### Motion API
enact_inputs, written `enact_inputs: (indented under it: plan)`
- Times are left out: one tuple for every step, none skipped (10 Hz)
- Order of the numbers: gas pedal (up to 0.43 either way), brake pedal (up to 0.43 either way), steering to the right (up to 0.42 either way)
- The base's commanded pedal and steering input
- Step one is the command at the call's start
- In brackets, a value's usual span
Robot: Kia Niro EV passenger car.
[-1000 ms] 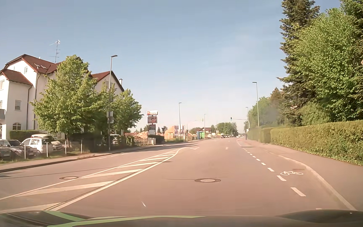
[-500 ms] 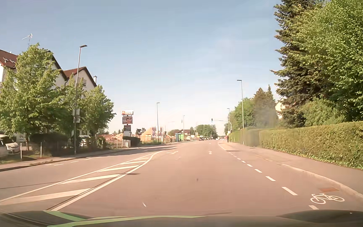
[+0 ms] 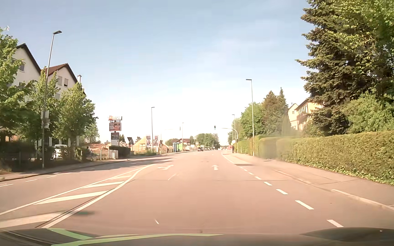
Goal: Follow the waypoints while adhering to traffic rules and regulations
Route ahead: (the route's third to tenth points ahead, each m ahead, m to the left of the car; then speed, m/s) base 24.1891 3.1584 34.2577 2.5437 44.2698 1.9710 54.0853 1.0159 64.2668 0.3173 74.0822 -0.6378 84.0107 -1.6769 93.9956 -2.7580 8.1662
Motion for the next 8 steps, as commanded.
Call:
enact_inputs:
  plan:
    - [0.138,0.0,0.032]
    - [0.118,0.0,0.026]
    - [0.11,0.0,0.021]
    - [0.11,0.0,0.017]
    - [0.11,0.0,0.014]
    - [0.11,0.0,0.012]
    - [0.11,0.0,0.012]
    - [0.11,0.0,0.012]
